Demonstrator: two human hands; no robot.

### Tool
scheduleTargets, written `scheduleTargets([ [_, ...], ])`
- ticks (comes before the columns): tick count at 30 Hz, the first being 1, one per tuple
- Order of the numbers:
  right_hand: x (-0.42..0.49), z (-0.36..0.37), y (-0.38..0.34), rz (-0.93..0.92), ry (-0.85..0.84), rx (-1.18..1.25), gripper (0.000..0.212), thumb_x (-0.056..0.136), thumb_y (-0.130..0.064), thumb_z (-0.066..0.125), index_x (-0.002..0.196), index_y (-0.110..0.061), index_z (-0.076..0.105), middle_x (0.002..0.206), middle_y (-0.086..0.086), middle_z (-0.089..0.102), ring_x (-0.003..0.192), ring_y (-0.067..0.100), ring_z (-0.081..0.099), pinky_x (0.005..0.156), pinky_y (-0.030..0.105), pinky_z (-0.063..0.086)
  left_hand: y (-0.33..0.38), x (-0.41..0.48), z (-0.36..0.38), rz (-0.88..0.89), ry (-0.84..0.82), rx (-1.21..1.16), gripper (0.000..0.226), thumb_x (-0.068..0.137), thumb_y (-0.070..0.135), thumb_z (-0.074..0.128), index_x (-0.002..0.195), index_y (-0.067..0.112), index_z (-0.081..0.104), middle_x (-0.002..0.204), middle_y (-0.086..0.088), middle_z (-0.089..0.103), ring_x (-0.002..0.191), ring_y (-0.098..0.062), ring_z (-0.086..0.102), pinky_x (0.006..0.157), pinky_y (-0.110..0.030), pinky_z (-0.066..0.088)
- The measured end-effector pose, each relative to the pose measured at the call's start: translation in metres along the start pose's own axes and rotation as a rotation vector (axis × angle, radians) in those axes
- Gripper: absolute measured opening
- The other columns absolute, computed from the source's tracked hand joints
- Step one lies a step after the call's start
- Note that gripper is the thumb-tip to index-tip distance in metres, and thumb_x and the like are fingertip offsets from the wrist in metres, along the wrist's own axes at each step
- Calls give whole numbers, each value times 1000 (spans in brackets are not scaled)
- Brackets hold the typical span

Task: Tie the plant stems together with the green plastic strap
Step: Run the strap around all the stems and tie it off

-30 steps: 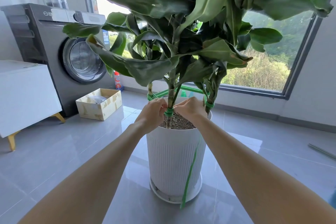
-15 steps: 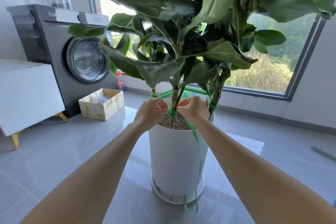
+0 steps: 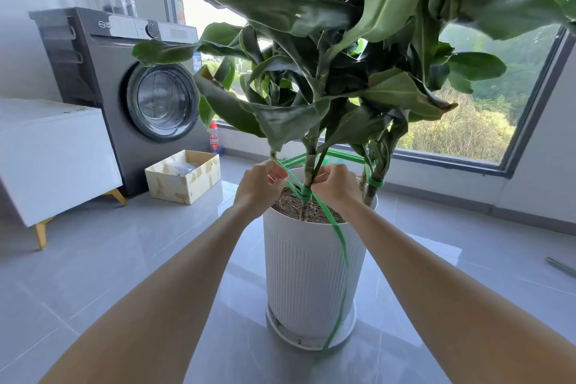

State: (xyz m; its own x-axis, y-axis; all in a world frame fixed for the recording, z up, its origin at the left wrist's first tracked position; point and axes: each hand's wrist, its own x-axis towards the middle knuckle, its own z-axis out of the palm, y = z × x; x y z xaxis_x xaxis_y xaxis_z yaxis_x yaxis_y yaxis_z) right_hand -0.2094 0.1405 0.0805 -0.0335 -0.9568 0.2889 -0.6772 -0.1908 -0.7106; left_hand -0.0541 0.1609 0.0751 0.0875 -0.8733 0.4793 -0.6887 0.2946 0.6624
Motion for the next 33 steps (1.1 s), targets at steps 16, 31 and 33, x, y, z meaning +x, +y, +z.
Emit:
scheduleTargets([
  [16,1,8,0,-35,20,-36,22,78,-17,67,94,-17,52,80,-6,62,80,18,61,71,36,53,-9,5,7,82,-113,72,27,95,13,52,110,30,68,123,-4,61,115,-25,48,90,-38,44],
  [31,0,10,3,-10,66,-68,20,77,-14,64,89,-20,49,81,-4,60,81,18,58,69,33,51,-5,-6,-1,177,-178,513,20,94,39,50,105,24,58,136,-1,42,127,-22,26,96,-38,22],
  [33,-1,8,3,-8,59,-59,19,78,-15,64,89,-20,49,81,-5,59,81,17,57,66,30,47,-6,-7,-5,204,-154,522,20,93,37,52,101,20,60,133,1,45,123,-22,30,95,-38,26],
])
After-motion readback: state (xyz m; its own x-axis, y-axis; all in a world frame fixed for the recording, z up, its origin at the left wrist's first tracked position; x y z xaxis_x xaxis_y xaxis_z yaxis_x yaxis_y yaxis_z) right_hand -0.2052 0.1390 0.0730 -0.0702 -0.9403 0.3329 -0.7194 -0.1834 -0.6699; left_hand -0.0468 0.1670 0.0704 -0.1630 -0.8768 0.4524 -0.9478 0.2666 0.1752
